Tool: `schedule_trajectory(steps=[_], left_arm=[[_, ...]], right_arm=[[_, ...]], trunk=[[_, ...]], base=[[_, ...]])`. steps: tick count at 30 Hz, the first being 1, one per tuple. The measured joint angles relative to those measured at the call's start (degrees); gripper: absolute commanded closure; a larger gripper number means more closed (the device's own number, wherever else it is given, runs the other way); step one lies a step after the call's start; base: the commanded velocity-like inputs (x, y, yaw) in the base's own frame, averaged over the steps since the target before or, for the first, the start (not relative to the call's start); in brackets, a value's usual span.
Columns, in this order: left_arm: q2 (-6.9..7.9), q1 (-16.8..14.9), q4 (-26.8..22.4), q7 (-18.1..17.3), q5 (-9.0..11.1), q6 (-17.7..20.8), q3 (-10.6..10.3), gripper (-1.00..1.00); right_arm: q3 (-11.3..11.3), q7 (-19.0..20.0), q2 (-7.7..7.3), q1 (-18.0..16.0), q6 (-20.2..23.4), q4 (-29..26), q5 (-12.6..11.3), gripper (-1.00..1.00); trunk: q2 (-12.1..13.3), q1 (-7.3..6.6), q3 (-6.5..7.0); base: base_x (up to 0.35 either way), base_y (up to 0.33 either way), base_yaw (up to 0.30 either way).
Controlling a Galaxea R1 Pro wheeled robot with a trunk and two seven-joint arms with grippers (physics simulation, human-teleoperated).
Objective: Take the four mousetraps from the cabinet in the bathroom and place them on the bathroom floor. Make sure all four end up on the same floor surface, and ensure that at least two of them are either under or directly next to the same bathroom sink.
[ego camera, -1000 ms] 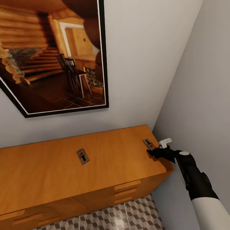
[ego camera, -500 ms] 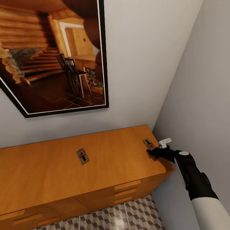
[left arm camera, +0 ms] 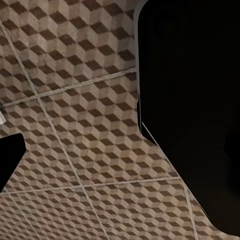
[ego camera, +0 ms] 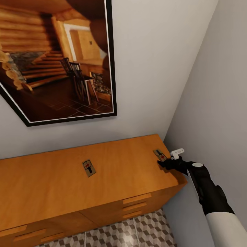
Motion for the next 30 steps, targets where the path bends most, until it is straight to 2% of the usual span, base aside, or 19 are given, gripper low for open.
schedule_trajectory(steps=[16,30], left_arm=[[0.00,0.1,0.0,0.0,0.0,0.0,0.0,-1.00],[0.00,0.1,0.0,0.0,0.0,0.0,0.0,-1.00]], right_arm=[[0.0,0.0,-0.09,0.0,-0.2,1.0,-0.1,-1.00],[-0.1,0.0,-0.09,-0.1,-0.2,-0.4,-0.2,-1.00]], trunk=[[0.0,-0.01,-0.08],[0.0,-0.01,-1.04]], base=[[0.000,0.000,0.000],[0.000,0.000,0.000]])
